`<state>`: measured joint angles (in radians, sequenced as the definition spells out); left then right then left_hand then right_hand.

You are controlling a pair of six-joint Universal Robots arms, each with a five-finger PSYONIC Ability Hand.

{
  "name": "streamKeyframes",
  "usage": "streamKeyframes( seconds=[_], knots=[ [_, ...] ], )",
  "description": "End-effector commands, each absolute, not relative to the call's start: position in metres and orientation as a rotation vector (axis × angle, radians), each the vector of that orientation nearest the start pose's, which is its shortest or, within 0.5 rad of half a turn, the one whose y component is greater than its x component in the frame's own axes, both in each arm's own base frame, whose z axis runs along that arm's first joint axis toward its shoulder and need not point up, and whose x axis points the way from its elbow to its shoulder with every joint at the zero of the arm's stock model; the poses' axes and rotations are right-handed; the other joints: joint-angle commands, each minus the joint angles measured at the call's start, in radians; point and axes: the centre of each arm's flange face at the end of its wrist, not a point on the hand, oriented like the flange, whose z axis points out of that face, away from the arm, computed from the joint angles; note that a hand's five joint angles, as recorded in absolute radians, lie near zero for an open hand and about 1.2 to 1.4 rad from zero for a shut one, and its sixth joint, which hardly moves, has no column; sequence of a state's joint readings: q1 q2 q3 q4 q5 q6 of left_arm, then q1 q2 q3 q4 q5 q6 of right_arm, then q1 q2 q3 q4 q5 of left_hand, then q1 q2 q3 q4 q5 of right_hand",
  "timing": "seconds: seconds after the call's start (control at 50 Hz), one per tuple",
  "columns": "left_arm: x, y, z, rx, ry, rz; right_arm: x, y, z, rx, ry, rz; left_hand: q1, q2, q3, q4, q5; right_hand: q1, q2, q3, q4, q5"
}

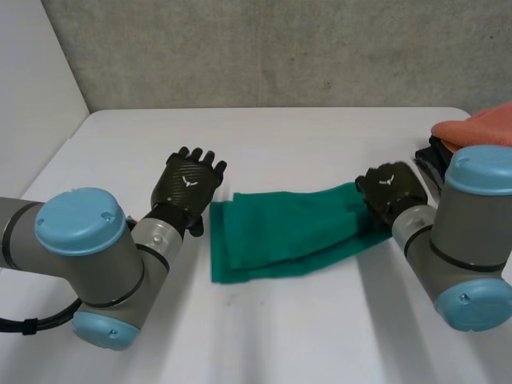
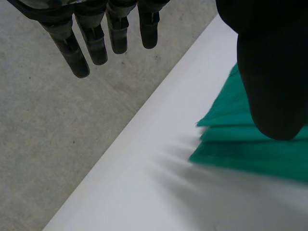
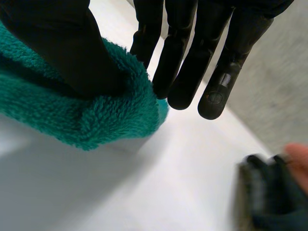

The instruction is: Fold the laundry.

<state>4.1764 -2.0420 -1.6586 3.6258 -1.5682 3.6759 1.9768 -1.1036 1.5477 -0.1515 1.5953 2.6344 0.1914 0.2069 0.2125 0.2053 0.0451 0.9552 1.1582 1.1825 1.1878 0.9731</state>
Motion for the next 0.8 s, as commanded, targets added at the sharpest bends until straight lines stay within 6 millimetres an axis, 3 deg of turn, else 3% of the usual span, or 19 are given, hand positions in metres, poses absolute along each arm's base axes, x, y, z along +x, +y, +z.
streamKeyframes(
  seconds=[0.02, 0.12, 0.14, 0.22, 0.3, 0.32, 0.34, 0.38, 0.44, 0.48, 0.54, 0.62, 0.68, 0.8],
  knots=[
    [-0.302, -0.252, 0.172, 1.167, 1.971, -2.154, 0.277, -0.287, 0.194, -1.527, 2.166, -2.121, 0.01, -0.005, -0.011, -0.004, -0.018, 0.441, 0.238, 0.214, 0.208, 0.249],
    [-0.298, -0.253, 0.176, 1.147, 1.964, -2.162, 0.342, -0.252, 0.192, -1.659, 1.828, -2.128, 0.01, -0.005, -0.011, -0.004, -0.018, 0.441, 0.238, 0.214, 0.208, 0.249],
    [-0.297, -0.254, 0.178, 1.141, 1.961, -2.166, 0.361, -0.237, 0.188, -1.699, 1.711, -2.104, 0.01, -0.005, -0.011, -0.004, -0.018, 0.441, 0.238, 0.214, 0.208, 0.249],
    [-0.29, -0.261, 0.18, 1.096, 1.959, -2.156, 0.391, -0.199, 0.166, -1.82, 1.427, -1.977, 0.01, -0.005, -0.011, -0.004, -0.018, 0.441, 0.238, 0.214, 0.208, 0.249],
    [-0.283, -0.267, 0.184, 1.033, 1.956, -2.146, 0.399, -0.18, 0.142, -1.885, 1.31, -1.839, 0.01, -0.005, -0.011, -0.004, -0.018, 0.441, 0.238, 0.214, 0.208, 0.249],
    [-0.283, -0.268, 0.185, 1.025, 1.955, -2.148, 0.4, -0.179, 0.141, -1.883, 1.307, -1.829, 0.01, -0.005, -0.011, -0.004, -0.018, 0.441, 0.238, 0.214, 0.208, 0.249],
    [-0.283, -0.268, 0.185, 1.023, 1.955, -2.147, 0.399, -0.179, 0.14, -1.875, 1.318, -1.82, 0.01, -0.005, -0.011, -0.004, -0.018, 0.288, 0.085, 0.061, 0.055, 0.096],
    [-0.283, -0.267, 0.186, 1.021, 1.955, -2.15, 0.396, -0.182, 0.143, -1.838, 1.356, -1.818, 0.01, -0.005, -0.011, -0.004, -0.018, -0.408, -0.611, -0.635, -0.641, -0.601],
    [-0.285, -0.268, 0.188, 1.018, 1.946, -2.164, 0.394, -0.183, 0.147, -1.743, 1.425, -1.793, 0.01, -0.005, -0.011, -0.004, -0.018, -0.594, -0.797, -0.821, -0.826, -0.786],
    [-0.287, -0.269, 0.191, 1.016, 1.937, -2.179, 0.385, -0.2, 0.162, -1.564, 1.548, -1.803, 0.01, -0.005, -0.011, -0.004, -0.018, -0.781, -0.984, -1.008, -1.013, -0.973],
    [-0.295, -0.269, 0.2, 1.007, 1.922, -2.233, 0.351, -0.242, 0.191, -1.195, 1.778, -1.853, 0.01, -0.005, -0.011, -0.004, -0.018, -0.781, -0.984, -1.008, -1.013, -0.973],
    [-0.318, -0.257, 0.212, 1.022, 1.934, -2.348, 0.317, -0.27, 0.211, -0.801, 1.927, -1.829, 0.016, 0.001, -0.005, 0.002, -0.012, -0.781, -0.984, -1.008, -1.013, -0.973],
    [-0.339, -0.243, 0.216, 1.04, 1.991, -2.429, 0.309, -0.274, 0.213, -0.691, 1.975, -1.737, 0.022, 0.007, 0.001, 0.008, -0.006, -0.781, -0.984, -1.008, -1.013, -0.973],
    [-0.36, -0.223, 0.197, 1.124, 2.215, -2.344, 0.315, -0.278, 0.2, -0.729, 2.052, -1.59, 0.028, 0.012, 0.007, 0.014, 0.0, -0.781, -0.984, -1.008, -1.013, -0.973]
  ],
)
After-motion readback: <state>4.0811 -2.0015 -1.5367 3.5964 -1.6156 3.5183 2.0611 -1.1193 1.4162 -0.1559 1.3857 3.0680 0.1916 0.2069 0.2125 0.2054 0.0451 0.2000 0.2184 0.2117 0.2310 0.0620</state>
